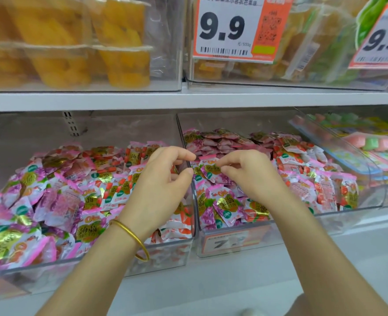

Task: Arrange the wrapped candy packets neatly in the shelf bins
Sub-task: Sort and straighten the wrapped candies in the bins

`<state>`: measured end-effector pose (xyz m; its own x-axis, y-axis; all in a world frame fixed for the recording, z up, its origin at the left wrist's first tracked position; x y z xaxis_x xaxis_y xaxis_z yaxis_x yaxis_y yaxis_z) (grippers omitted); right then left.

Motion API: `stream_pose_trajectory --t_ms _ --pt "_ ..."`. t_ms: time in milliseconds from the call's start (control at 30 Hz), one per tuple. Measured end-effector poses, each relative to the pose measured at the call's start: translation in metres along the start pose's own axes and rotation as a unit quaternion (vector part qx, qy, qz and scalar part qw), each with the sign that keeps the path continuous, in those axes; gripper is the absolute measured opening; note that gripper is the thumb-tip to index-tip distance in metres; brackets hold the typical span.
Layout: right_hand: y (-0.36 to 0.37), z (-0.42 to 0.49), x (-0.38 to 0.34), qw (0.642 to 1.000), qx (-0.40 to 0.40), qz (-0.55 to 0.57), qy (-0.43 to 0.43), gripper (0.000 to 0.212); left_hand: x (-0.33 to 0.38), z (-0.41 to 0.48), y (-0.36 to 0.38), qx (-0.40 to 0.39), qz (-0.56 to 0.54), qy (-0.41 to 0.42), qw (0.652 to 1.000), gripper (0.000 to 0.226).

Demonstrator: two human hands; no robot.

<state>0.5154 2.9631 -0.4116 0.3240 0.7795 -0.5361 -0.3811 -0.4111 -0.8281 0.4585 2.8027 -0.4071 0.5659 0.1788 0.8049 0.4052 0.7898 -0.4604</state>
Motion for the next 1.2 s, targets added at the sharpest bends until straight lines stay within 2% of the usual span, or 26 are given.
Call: stream_pose_trajectory --t_ms 100,167,233,400,467,567,667,800,900,1000,1200 --pt "0.006 -0.007 -0.006 0.997 -0.053 0.012 -0.055 0.033 0.001 0.0 0.0 0.004 0.011 0.008 1.0 0.022" --pt "0.018 -0.01 -0.006 0.989 -0.119 -0.033 -0.079 0.052 0.001 -0.001 0.0 0.006 0.009 0.008 1.0 0.022" --pt "0.027 -0.012 -0.003 0.98 -0.165 -0.074 -0.086 0.06 0.001 -0.002 -0.001 0.008 0.01 0.008 1.0 0.022" --pt "0.034 -0.012 0.001 0.967 -0.175 -0.154 -0.105 0.066 0.0 -0.003 -0.002 0.007 0.017 0.002 1.0 0.022" --pt "0.033 -0.011 0.0 0.97 -0.166 -0.145 -0.107 0.067 0.0 -0.005 -0.003 0.007 0.02 0.001 1.0 0.022" --pt "0.026 -0.012 -0.005 0.981 -0.13 -0.096 -0.106 0.064 0.0 -0.006 -0.014 0.027 0.02 0.0 0.999 0.021" --pt "0.004 -0.019 -0.027 0.991 -0.034 -0.027 -0.13 0.051 -0.005 -0.007 -0.041 0.076 0.012 -0.01 0.997 0.021" --pt "-0.01 -0.035 -0.069 0.982 0.029 0.091 -0.165 0.037 -0.018 -0.016 -0.086 0.136 0.043 -0.022 0.99 0.023" --pt "0.005 -0.046 -0.102 0.971 -0.003 0.12 -0.205 0.031 -0.033 -0.03 -0.121 0.184 0.098 -0.037 0.977 0.026" --pt "0.029 -0.044 -0.129 0.969 -0.046 0.089 -0.227 0.029 -0.042 -0.045 -0.148 0.21 0.149 -0.047 0.965 0.027" --pt "0.085 -0.023 -0.169 0.971 -0.117 0.065 -0.198 0.027 -0.058 -0.062 -0.184 0.229 0.188 -0.057 0.953 0.029"
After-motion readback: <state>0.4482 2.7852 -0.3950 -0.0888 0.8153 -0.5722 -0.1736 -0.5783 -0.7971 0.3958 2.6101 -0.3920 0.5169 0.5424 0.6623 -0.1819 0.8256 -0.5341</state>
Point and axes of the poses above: each hand's wrist, its own z-axis towards the middle knuckle, its own y-axis out of the palm, x = y × z, the point moved 5 cm from there along z, towards the middle knuckle, and after that the axes turned 2 degrees about y, right-handed, at the moved point
